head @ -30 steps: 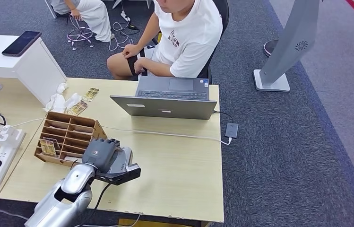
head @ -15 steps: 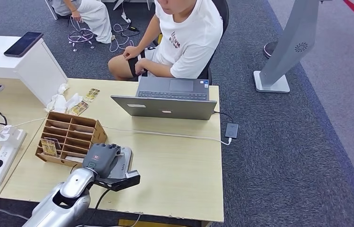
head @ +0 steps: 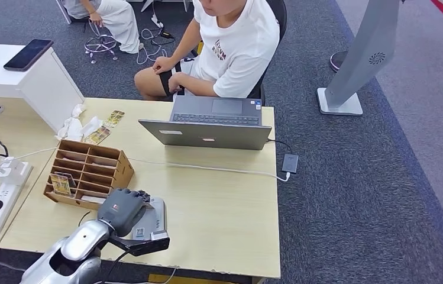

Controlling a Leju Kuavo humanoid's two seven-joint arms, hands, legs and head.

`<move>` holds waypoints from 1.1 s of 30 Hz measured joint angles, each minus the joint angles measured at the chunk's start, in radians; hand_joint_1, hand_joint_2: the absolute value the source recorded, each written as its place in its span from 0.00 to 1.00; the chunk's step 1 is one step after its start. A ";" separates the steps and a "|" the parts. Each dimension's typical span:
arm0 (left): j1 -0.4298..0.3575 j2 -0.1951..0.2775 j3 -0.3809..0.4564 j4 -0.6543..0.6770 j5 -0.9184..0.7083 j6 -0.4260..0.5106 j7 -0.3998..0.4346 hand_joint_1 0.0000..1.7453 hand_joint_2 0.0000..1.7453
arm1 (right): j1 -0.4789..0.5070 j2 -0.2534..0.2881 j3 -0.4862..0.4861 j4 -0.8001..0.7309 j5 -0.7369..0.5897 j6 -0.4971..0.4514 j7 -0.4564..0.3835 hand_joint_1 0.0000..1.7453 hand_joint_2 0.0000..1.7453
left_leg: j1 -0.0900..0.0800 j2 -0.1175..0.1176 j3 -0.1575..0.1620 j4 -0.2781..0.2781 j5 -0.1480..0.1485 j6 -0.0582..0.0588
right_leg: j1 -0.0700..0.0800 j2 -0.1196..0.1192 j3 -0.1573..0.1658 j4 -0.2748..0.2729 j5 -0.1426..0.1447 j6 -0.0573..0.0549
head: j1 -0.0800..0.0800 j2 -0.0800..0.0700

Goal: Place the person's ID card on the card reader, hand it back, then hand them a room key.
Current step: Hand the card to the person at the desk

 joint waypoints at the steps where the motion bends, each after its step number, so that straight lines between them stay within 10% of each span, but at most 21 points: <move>1: 0.006 0.007 -0.003 -0.017 0.001 0.004 -0.002 1.00 1.00 | 0.000 0.000 0.000 0.000 -0.001 0.000 -0.001 0.00 1.00 | 0.000 0.000 -0.001 0.000 0.000 0.000 | 0.000 0.000 -0.001 0.000 0.000 0.000 | 0.000 0.000; 9: -0.005 -0.001 -0.008 -0.120 -0.023 0.146 0.024 1.00 1.00 | 0.000 0.003 -0.002 0.000 0.002 0.004 -0.001 0.00 1.00 | 0.000 0.000 -0.003 0.000 0.000 0.000 | 0.000 -0.001 -0.003 0.000 0.000 0.000 | 0.000 0.000; 18: -0.223 -0.113 0.124 -0.089 -0.042 0.373 0.074 1.00 1.00 | -0.004 0.003 0.003 0.000 0.052 0.027 -0.009 0.00 1.00 | 0.000 -0.001 -0.004 0.001 0.002 0.000 | 0.000 -0.001 -0.004 0.000 0.002 0.001 | 0.000 0.000; 33: -0.571 -0.121 0.262 0.236 -0.056 0.399 0.062 1.00 1.00 | -0.008 -0.004 0.026 0.000 0.063 0.050 -0.019 0.00 1.00 | 0.001 0.000 -0.005 0.001 0.003 -0.001 | 0.001 0.000 -0.005 0.001 0.003 0.000 | 0.000 0.000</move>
